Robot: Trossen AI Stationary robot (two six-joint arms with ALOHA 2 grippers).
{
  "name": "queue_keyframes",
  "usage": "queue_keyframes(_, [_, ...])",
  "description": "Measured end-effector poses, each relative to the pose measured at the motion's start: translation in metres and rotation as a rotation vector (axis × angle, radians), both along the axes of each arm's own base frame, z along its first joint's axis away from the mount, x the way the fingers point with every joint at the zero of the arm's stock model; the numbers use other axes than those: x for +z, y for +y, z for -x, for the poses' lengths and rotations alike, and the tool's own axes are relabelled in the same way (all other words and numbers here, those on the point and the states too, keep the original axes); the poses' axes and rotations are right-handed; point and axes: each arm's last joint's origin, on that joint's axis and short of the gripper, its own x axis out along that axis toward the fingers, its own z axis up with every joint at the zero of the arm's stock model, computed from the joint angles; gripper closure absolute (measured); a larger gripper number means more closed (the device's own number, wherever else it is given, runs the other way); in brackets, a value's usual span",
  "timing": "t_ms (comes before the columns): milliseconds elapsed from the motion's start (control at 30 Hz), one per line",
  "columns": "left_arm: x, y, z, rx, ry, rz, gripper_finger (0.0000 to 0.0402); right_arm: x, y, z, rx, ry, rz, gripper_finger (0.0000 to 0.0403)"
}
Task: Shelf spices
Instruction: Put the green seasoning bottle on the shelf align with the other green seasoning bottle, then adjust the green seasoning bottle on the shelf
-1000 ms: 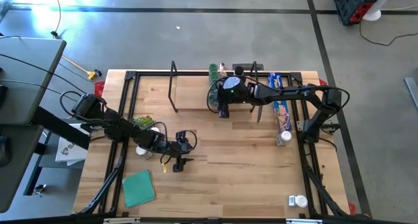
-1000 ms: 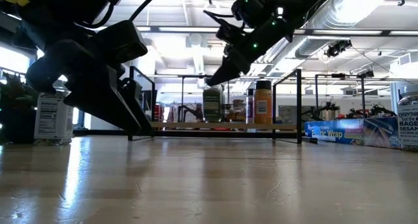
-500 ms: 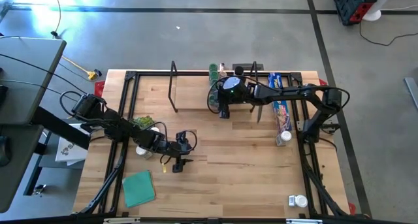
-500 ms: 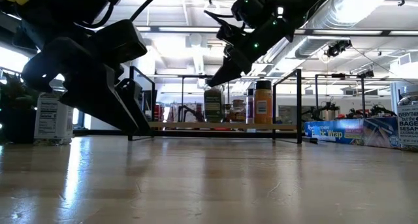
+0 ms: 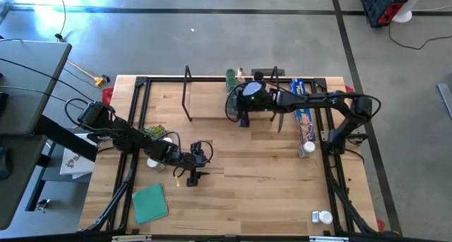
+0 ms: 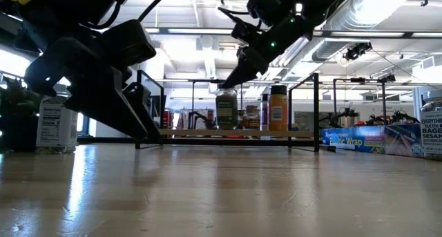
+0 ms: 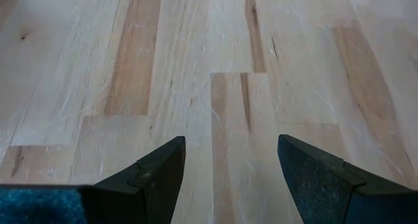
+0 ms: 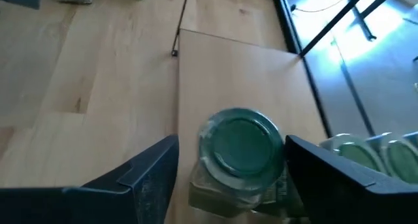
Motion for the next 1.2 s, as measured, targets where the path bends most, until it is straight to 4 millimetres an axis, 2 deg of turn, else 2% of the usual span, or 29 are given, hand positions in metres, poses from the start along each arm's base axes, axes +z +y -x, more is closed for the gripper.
queue_keyframes(233, [0.002, -0.001, -0.001, 0.000, -0.023, 0.008, 0.0163, 0.009, 0.002, 0.002, -0.009, -0.015, 0.052, 0.0128])
queue_keyframes(400, [0.003, -0.002, -0.002, 0.011, -0.036, 0.031, 0.0163, 0.014, 0.013, 0.002, 0.004, -0.005, 0.121, 0.0128])
queue_keyframes(533, [0.010, 0.001, -0.003, 0.079, -0.063, 0.085, 0.0163, 0.035, 0.028, 0.009, -0.029, -0.048, 0.170, 0.0128])
queue_keyframes(667, [0.034, 0.019, -0.004, 0.164, -0.145, 0.129, 0.0163, 0.067, 0.042, 0.027, -0.068, -0.141, 0.140, 0.0128])
queue_keyframes(767, [0.058, 0.044, -0.002, 0.251, -0.235, 0.144, 0.0168, 0.086, 0.046, 0.045, -0.117, -0.201, 0.055, 0.0128])
queue_keyframes(867, [0.088, 0.080, -0.005, 0.330, -0.315, 0.122, 0.0184, 0.096, 0.052, 0.060, -0.143, -0.221, -0.057, 0.0128])
queue_keyframes(1067, [0.162, 0.165, -0.024, 0.386, -0.304, -0.028, 0.0238, 0.090, 0.074, 0.070, -0.157, -0.130, -0.205, 0.0128])
queue_keyframes(1200, [0.189, 0.224, -0.039, 0.413, -0.277, -0.095, 0.0278, 0.083, 0.096, 0.070, -0.191, -0.080, -0.242, 0.0128])
